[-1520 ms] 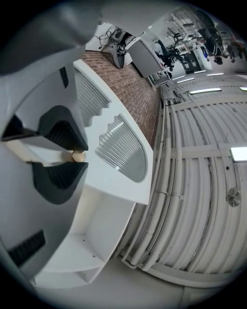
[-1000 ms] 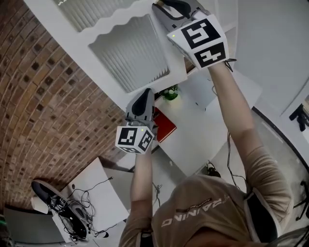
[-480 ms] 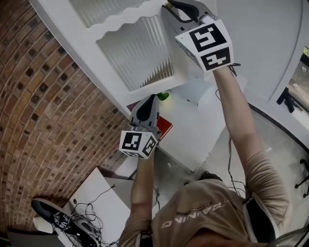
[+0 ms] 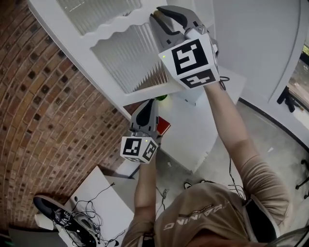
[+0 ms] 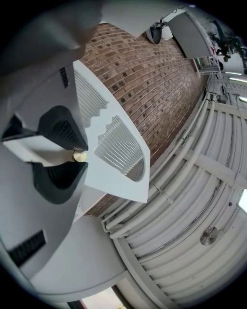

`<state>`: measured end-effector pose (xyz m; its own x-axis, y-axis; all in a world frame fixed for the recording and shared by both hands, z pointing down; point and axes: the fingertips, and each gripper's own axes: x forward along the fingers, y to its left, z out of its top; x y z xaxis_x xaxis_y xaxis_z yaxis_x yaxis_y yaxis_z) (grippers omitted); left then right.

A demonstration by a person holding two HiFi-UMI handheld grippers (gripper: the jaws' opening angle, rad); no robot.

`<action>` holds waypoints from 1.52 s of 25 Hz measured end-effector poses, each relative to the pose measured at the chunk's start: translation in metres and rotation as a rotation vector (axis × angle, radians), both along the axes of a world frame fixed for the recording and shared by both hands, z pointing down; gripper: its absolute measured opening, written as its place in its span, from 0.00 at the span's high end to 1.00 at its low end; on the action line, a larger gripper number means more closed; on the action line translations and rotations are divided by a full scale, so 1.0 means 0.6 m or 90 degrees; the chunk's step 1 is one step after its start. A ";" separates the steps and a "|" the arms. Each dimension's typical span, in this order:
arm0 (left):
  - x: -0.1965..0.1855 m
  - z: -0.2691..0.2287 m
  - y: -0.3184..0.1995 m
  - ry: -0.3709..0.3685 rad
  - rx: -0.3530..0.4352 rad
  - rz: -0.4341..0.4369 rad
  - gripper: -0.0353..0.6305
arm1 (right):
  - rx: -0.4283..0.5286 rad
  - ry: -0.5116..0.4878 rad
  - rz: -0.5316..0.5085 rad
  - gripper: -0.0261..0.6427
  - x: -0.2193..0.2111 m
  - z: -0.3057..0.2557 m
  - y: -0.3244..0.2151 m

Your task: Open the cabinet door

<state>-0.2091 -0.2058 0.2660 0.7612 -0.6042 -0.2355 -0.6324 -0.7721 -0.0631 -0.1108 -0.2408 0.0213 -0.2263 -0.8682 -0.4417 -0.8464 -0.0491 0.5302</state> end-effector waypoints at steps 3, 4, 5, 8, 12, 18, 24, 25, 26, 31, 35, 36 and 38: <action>-0.005 0.008 0.010 -0.009 -0.011 -0.026 0.93 | 0.005 -0.004 -0.005 0.85 -0.002 -0.001 0.009; -0.006 0.010 0.013 -0.011 -0.015 -0.033 0.93 | 0.007 -0.002 -0.004 0.85 -0.003 -0.002 0.012; -0.008 0.011 0.016 -0.013 -0.017 -0.039 0.93 | 0.010 0.000 -0.004 0.85 -0.004 -0.004 0.014; -0.020 0.011 0.031 -0.024 -0.016 -0.051 0.93 | 0.012 -0.009 -0.004 0.85 -0.007 -0.003 0.021; -0.040 0.009 0.049 -0.024 -0.008 -0.056 0.93 | 0.023 -0.008 0.014 0.85 -0.016 -0.003 0.044; -0.070 0.006 0.084 0.000 0.010 -0.023 0.93 | 0.031 0.004 0.058 0.85 -0.041 -0.001 0.093; -0.100 0.017 0.112 -0.006 -0.002 0.044 0.93 | 0.029 0.009 0.125 0.85 -0.078 0.002 0.138; -0.106 0.018 0.116 -0.003 -0.004 0.056 0.93 | 0.027 0.010 0.135 0.85 -0.084 0.002 0.144; -0.111 0.018 0.121 -0.002 -0.004 0.067 0.93 | 0.024 0.013 0.143 0.85 -0.092 0.001 0.150; -0.131 0.015 0.142 0.001 0.004 0.116 0.93 | 0.031 0.036 0.189 0.85 -0.136 0.000 0.187; -0.152 0.024 0.147 0.007 0.004 0.138 0.93 | 0.046 0.050 0.212 0.85 -0.168 0.008 0.212; -0.158 0.027 0.147 0.010 0.001 0.142 0.93 | 0.048 0.053 0.214 0.85 -0.176 0.008 0.217; -0.170 0.030 0.148 0.015 -0.006 0.151 0.93 | 0.048 0.060 0.218 0.85 -0.192 0.006 0.226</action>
